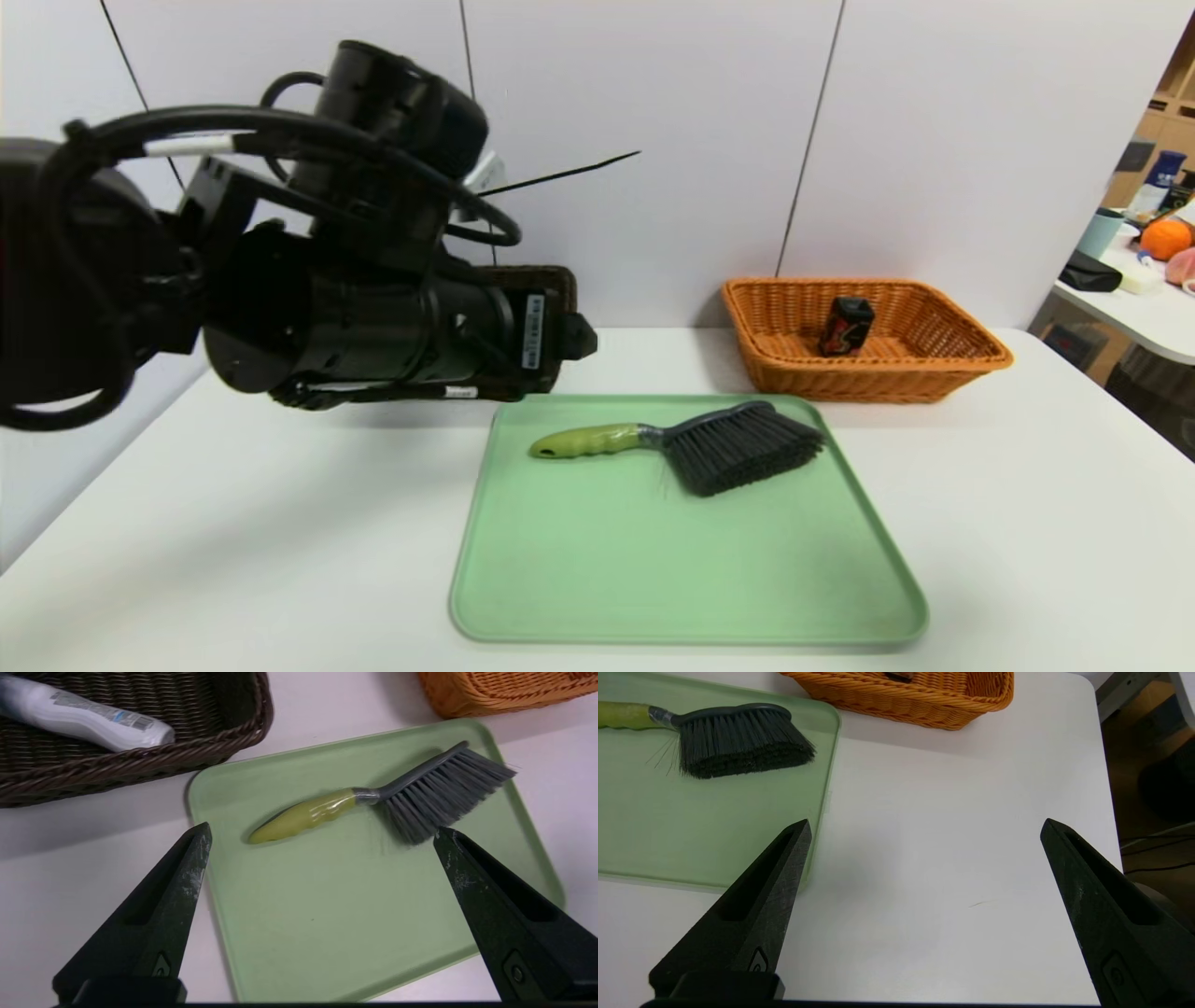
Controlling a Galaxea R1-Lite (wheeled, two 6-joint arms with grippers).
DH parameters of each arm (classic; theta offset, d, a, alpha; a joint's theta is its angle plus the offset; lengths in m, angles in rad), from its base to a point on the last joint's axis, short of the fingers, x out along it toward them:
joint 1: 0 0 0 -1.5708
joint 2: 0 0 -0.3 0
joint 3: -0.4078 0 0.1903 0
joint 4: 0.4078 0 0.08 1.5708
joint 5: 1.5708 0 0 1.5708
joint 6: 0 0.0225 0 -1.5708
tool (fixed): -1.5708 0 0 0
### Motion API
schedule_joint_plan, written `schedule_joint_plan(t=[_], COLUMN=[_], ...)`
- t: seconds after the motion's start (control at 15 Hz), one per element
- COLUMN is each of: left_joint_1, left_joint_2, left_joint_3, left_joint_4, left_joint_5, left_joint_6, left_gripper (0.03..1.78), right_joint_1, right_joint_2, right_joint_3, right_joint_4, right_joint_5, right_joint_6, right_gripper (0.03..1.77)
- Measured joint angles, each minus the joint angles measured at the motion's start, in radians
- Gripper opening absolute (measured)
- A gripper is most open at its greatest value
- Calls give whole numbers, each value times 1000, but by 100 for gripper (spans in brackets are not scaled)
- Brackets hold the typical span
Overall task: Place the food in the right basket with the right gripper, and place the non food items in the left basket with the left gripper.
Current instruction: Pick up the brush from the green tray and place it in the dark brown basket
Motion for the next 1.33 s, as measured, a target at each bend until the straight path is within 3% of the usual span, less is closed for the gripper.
schedule_joint_plan(t=[0.2,0.33,0.6,1.0,1.13,1.33], left_joint_1=[-34,-54,-60,-51,-27,21], left_joint_2=[101,153,197,273,294,313], left_joint_3=[-191,-260,-260,-256,-257,-259], left_joint_4=[129,220,231,148,98,8], left_joint_5=[6,9,-32,-77,-137,-282], left_joint_6=[14,79,321,472,539,650], left_gripper=[169,169,169,169,169,169], right_joint_1=[-7,-9,-10,-9,-9,-8], right_joint_2=[0,-1,-4,-4,-3,-3], right_joint_3=[9,14,13,41,53,68], right_joint_4=[-1,-1,-3,-6,-9,-11], right_joint_5=[-14,-14,-6,40,43,44], right_joint_6=[0,0,0,49,52,53], right_gripper=[169,169,169,169,169,169])
